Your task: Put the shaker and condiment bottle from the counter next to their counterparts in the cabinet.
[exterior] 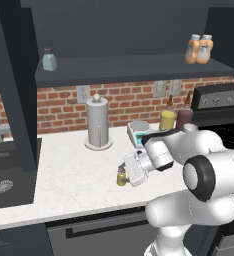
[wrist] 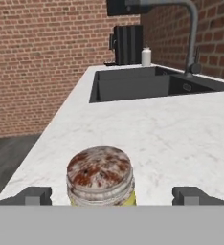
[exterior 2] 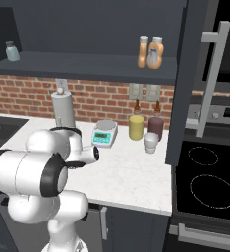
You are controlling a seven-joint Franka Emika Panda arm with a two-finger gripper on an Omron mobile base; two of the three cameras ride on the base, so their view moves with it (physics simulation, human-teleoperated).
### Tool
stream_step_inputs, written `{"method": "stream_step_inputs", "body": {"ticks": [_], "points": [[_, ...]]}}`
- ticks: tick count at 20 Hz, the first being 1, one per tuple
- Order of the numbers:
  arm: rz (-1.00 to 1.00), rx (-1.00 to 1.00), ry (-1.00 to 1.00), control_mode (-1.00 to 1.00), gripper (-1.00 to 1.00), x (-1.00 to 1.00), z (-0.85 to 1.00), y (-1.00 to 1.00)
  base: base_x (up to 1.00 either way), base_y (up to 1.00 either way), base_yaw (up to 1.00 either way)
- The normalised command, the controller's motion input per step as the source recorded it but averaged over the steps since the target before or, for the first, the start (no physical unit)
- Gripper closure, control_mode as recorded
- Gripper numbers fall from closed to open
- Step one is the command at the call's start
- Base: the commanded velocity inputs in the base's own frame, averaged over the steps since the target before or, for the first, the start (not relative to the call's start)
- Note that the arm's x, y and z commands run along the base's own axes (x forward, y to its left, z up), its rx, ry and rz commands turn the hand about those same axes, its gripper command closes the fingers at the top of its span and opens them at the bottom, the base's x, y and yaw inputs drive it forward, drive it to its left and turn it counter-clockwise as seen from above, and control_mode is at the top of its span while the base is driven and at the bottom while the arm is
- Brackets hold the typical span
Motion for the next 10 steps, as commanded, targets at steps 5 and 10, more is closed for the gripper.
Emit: {"method": "stream_step_inputs", "body": {"ticks": [5,10], "points": [[0.00,0.05,0.00,-1.00,1.00,0.16,-0.07,0.13,0.00,0.00,0.00],[0.00,0.00,0.07,-1.00,1.00,0.07,-0.20,0.15,0.00,0.00,0.00]]}}
